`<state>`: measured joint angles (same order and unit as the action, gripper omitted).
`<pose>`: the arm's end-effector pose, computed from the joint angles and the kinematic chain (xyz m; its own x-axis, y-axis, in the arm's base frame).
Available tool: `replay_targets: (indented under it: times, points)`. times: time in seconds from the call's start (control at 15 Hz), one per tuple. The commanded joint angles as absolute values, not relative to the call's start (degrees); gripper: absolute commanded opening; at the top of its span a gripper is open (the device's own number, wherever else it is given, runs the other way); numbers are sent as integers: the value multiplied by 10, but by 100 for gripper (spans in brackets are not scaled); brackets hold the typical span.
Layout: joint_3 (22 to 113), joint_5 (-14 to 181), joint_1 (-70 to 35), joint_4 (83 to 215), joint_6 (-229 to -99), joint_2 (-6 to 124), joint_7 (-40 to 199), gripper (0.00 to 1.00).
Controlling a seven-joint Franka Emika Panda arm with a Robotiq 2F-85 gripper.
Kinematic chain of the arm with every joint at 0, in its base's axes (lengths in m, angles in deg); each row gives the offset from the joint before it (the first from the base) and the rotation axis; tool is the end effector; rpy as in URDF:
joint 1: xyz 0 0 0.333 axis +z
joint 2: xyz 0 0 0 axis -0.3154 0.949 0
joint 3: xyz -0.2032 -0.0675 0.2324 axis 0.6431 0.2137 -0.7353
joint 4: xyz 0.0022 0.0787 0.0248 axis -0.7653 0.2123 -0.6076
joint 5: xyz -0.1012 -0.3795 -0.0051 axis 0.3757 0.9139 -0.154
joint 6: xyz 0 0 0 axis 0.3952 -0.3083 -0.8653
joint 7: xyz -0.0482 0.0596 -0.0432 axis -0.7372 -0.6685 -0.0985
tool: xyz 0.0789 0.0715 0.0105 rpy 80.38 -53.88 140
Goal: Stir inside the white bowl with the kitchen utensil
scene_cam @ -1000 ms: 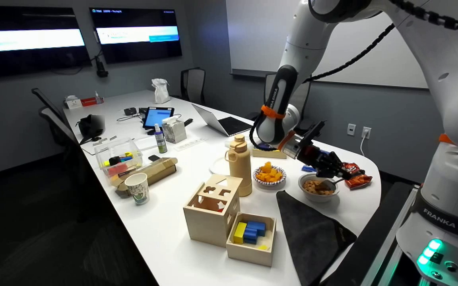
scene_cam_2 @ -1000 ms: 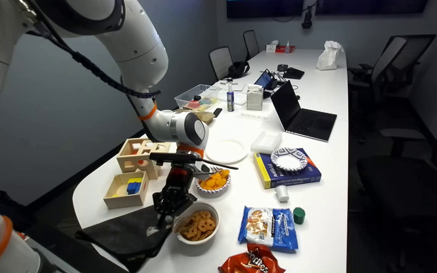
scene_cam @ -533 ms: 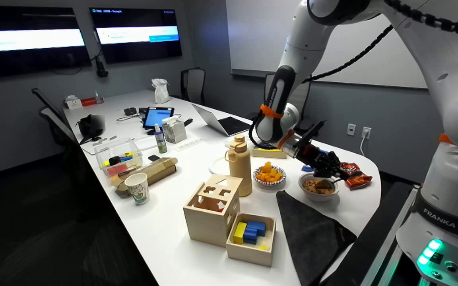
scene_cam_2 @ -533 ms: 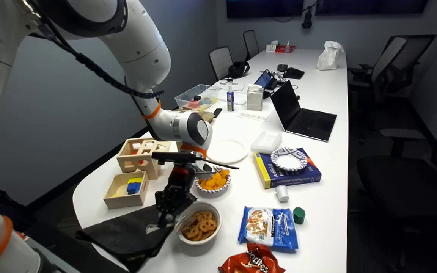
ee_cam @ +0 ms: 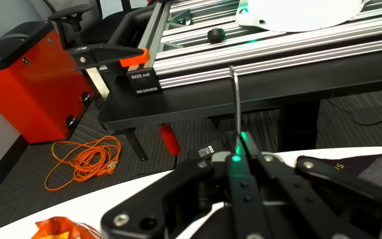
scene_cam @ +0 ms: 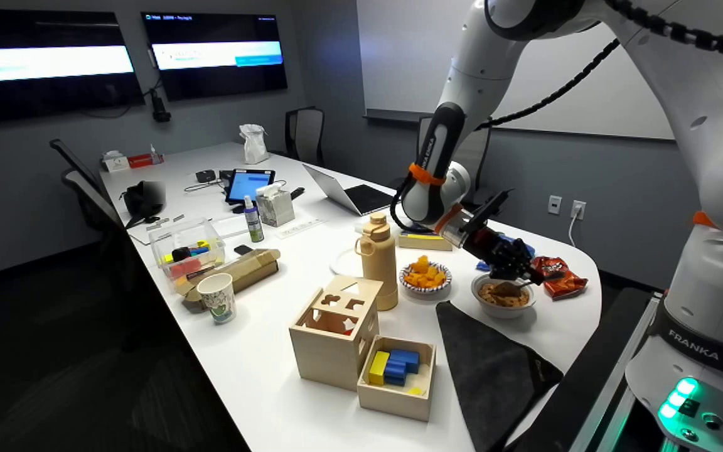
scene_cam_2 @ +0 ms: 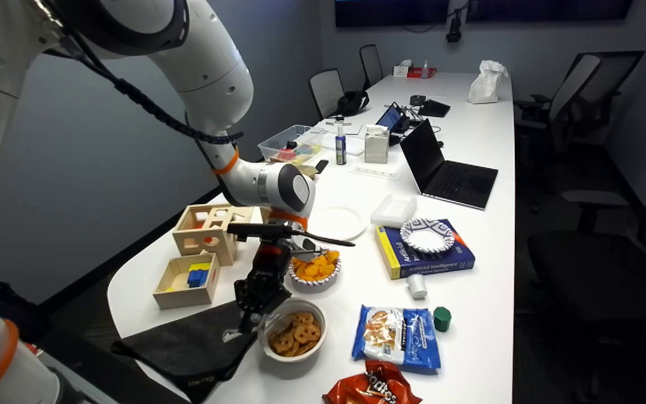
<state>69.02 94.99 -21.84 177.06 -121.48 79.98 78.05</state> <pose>0.4124 -0.0949 0.0895 0.4137 -0.1959 -0.8891 0.0525 -0.9698 0.2381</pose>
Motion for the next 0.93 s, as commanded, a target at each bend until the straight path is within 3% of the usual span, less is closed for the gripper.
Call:
replay_targets:
  times: [0.0,0.87]
  points:
    - [685,954,-217,1751,-1188,812,809,1]
    - [711,902,-223,1709,-1076,858,729,1]
